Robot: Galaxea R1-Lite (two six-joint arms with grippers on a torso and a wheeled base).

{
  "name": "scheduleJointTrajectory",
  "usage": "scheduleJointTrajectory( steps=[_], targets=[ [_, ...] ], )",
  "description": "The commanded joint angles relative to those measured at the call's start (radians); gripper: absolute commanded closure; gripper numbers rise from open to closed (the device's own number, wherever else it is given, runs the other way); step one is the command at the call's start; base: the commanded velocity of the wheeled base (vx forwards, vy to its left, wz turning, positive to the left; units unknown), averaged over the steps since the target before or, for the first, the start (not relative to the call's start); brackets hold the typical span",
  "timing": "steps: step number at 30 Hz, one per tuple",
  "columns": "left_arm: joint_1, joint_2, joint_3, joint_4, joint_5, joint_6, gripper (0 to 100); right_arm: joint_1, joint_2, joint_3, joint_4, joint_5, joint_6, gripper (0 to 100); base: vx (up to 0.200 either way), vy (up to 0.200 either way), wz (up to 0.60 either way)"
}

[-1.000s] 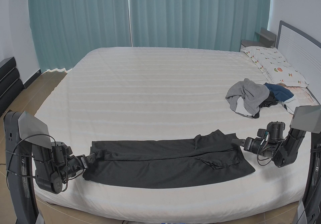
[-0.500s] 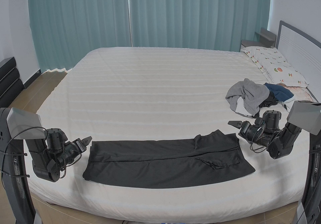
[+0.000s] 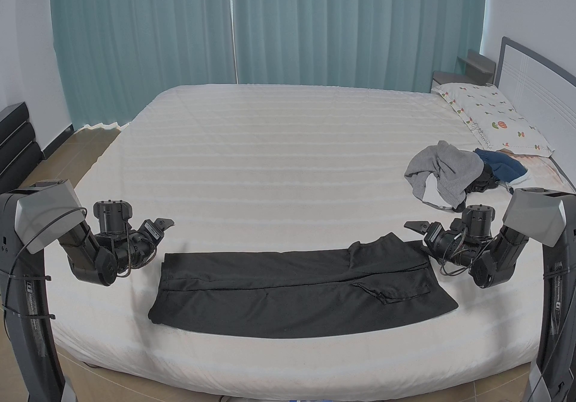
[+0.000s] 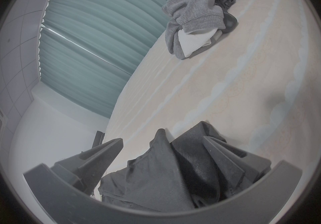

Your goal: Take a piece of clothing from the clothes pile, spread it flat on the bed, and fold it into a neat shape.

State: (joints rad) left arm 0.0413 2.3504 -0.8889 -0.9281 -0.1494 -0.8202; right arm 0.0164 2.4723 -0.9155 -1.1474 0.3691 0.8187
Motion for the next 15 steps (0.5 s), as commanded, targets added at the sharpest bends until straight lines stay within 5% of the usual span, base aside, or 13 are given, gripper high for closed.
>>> scheduleJointTrajectory(
  steps=[1,11,12,15],
  targets=[
    [-0.008,0.018,-0.002,0.002,-0.007,0.001,0,-0.004,0.03,-0.006,-0.003,-0.001,0.002,0,0.0,0.0,0.0],
    [-0.052,0.059,0.016,-0.006,-0.006,0.065,0,-0.006,0.036,-0.006,-0.005,-0.003,0.002,0,0.0,0.0,0.0],
    [-0.052,0.063,0.018,-0.006,-0.001,0.079,100,-0.006,0.036,-0.006,-0.005,-0.003,0.002,0,0.0,0.0,0.0],
    [-0.05,0.067,0.016,-0.009,0.007,0.092,100,-0.004,0.036,-0.005,-0.006,-0.009,0.003,0,0.0,0.0,0.0]
  ],
)
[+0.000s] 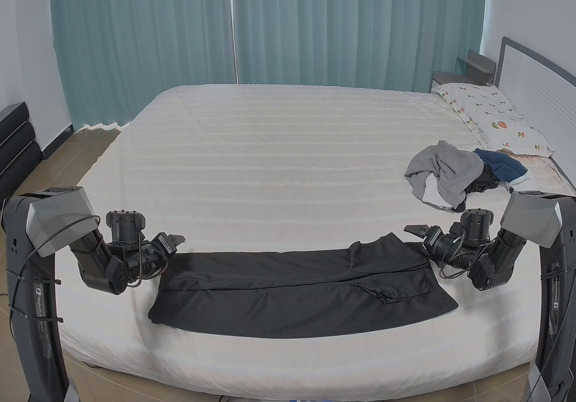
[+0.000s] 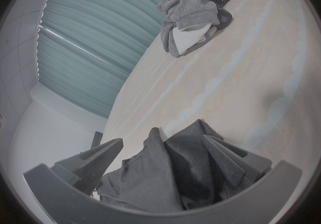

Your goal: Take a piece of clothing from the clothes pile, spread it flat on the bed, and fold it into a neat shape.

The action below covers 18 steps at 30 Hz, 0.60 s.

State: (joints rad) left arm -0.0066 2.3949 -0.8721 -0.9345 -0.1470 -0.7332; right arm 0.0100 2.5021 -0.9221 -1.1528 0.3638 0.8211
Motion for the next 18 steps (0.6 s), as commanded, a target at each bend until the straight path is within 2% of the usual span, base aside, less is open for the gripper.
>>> scheduleJointTrajectory(
  steps=[1,5,8,11,18],
  targets=[
    [-0.001,0.023,-0.001,-0.003,0.014,0.001,100,0.004,0.006,0.002,-0.001,-0.005,0.0,0,0.0,0.0,0.0],
    [0.008,0.018,-0.002,-0.003,0.07,-0.009,100,0.01,0.006,0.0,-0.001,-0.032,-0.002,0,0.0,0.0,0.0],
    [0.008,0.015,-0.008,-0.017,0.101,-0.06,100,0.013,0.006,0.0,-0.001,-0.039,-0.002,0,0.0,0.0,0.0],
    [0.008,0.015,-0.004,-0.052,0.109,-0.104,100,0.013,0.007,-0.001,-0.001,-0.048,-0.003,0,0.0,0.0,0.0],
    [0.011,0.02,0.007,-0.069,0.113,-0.107,100,0.008,-0.011,0.009,0.001,-0.082,-0.003,0,0.0,0.0,0.0]
  ],
)
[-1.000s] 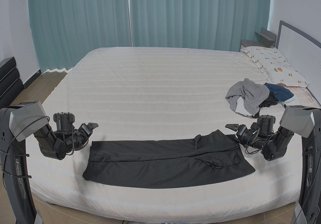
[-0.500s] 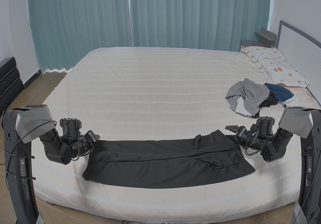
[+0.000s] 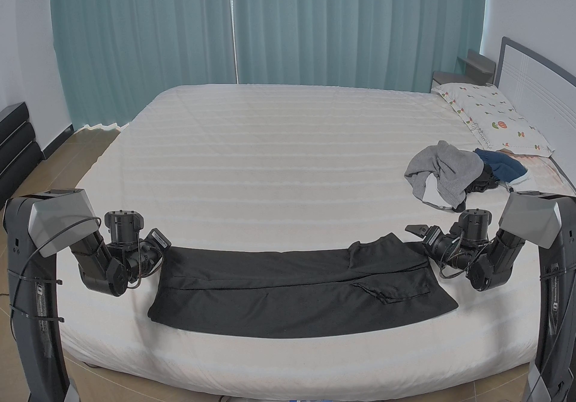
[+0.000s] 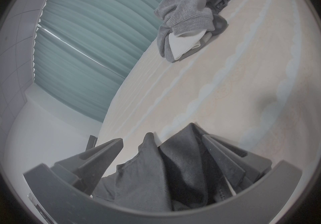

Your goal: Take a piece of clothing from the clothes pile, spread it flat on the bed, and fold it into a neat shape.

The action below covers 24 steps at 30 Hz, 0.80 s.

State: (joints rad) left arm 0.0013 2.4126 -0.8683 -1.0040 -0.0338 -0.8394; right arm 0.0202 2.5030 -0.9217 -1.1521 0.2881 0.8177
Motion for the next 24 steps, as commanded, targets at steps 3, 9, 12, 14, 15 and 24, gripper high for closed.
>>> scheduleJointTrajectory(
  steps=[3,9,12,14,15,24],
  targets=[
    [0.008,0.005,0.008,0.001,0.0,-0.001,100,-0.013,-0.049,0.034,0.008,-0.018,-0.002,0,0.0,0.0,0.0],
    [0.006,0.005,0.009,0.001,0.0,-0.001,100,-0.02,-0.059,0.067,0.015,-0.009,-0.005,0,0.0,0.0,0.0],
    [0.006,0.005,0.009,0.001,0.0,-0.001,100,-0.011,-0.052,0.064,0.015,-0.009,-0.006,0,0.0,0.0,0.0],
    [0.006,0.005,0.009,0.001,0.0,-0.001,100,-0.009,-0.047,0.061,0.015,-0.007,-0.006,0,0.0,0.0,0.0],
    [0.006,0.005,0.009,0.001,0.0,-0.001,100,-0.006,-0.042,0.057,0.019,-0.007,-0.008,0,0.0,0.0,0.0],
    [0.006,0.005,0.009,0.001,0.0,-0.001,100,-0.016,-0.046,0.029,0.097,-0.012,-0.008,100,0.0,0.0,0.0]
  ],
)
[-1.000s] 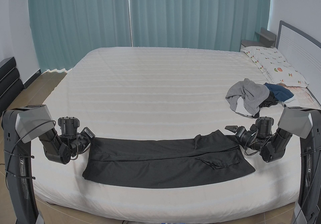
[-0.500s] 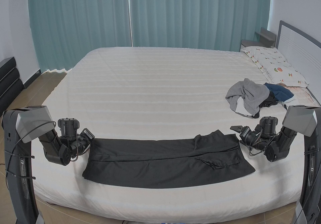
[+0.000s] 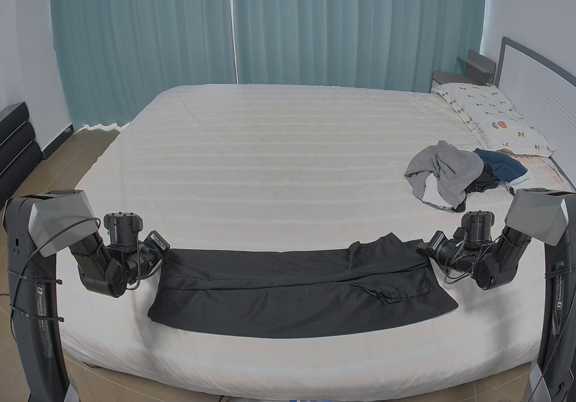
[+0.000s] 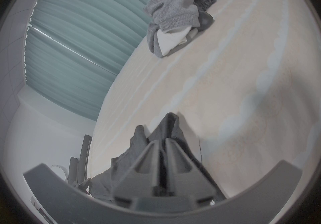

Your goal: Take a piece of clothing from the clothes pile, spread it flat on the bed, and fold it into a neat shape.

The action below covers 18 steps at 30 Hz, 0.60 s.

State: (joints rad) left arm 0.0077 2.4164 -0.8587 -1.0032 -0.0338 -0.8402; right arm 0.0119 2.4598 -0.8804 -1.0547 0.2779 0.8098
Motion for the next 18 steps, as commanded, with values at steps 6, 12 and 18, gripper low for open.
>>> scheduleJointTrajectory(
  steps=[6,12,18],
  targets=[
    [0.0,-0.002,0.009,-0.003,-0.001,0.006,100,-0.021,-0.008,-0.011,-0.008,-0.005,0.0,100,0.0,0.0,0.0],
    [0.0,-0.006,0.014,-0.002,-0.003,0.003,100,-0.02,-0.008,-0.006,-0.007,0.0,-0.003,100,0.0,0.0,0.0],
    [-0.003,-0.008,0.03,-0.003,-0.005,0.004,0,-0.018,-0.027,0.015,-0.071,0.0,-0.024,0,0.0,0.0,0.0]
  ],
)
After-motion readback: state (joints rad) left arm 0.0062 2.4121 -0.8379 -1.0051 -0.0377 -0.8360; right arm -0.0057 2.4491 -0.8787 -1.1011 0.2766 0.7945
